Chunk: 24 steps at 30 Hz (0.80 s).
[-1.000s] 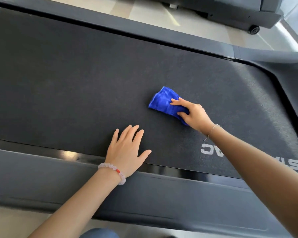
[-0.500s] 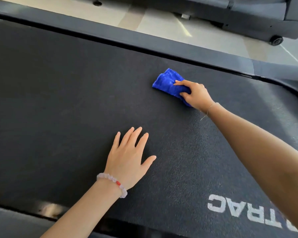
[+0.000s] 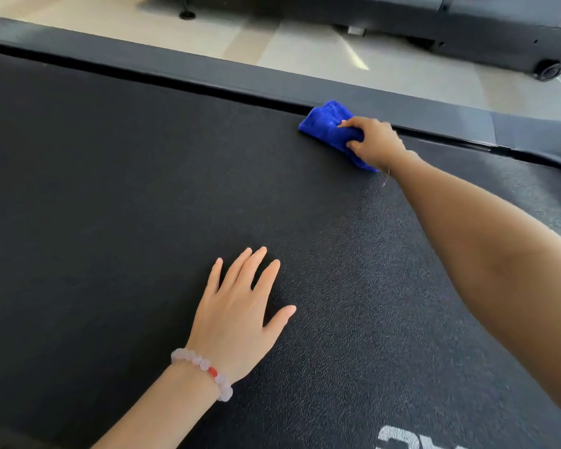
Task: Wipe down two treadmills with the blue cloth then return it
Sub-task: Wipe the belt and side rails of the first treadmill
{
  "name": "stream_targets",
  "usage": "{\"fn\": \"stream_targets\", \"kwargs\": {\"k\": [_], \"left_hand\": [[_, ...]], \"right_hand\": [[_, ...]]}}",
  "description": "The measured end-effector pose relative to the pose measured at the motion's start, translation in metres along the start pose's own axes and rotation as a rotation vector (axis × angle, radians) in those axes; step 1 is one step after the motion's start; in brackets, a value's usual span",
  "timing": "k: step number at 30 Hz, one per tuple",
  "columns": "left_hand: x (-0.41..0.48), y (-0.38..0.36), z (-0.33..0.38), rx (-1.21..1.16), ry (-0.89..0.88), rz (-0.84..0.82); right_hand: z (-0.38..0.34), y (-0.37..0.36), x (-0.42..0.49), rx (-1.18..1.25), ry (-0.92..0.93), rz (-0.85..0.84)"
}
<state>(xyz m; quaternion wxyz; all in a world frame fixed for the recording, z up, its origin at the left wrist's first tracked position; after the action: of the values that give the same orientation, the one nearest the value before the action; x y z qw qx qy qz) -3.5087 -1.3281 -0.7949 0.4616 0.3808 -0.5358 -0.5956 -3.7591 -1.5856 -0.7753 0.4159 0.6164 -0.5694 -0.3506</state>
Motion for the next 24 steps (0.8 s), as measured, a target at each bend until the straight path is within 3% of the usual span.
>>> {"fn": "stream_targets", "kwargs": {"k": [9, 24], "left_hand": [[-0.001, 0.000, 0.000, 0.010, -0.010, -0.012], [-0.045, 0.000, 0.008, -0.024, -0.061, -0.052]], "right_hand": [[0.041, 0.017, -0.023, 0.009, -0.026, 0.060], [-0.011, 0.004, -0.171, 0.106, 0.065, 0.029]]}}
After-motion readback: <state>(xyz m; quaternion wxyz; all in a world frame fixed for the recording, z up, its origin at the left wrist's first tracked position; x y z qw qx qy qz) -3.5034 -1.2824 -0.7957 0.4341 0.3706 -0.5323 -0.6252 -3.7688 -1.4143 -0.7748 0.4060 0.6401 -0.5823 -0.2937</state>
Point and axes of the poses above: each hand's wrist, its own x-axis towards the middle knuckle, its own y-axis out of the back of the hand, z = x × y, the point moved 6 cm from there along x, towards the middle knuckle, and after that the axes turned 6 degrees about y, right-handed, at the moved point
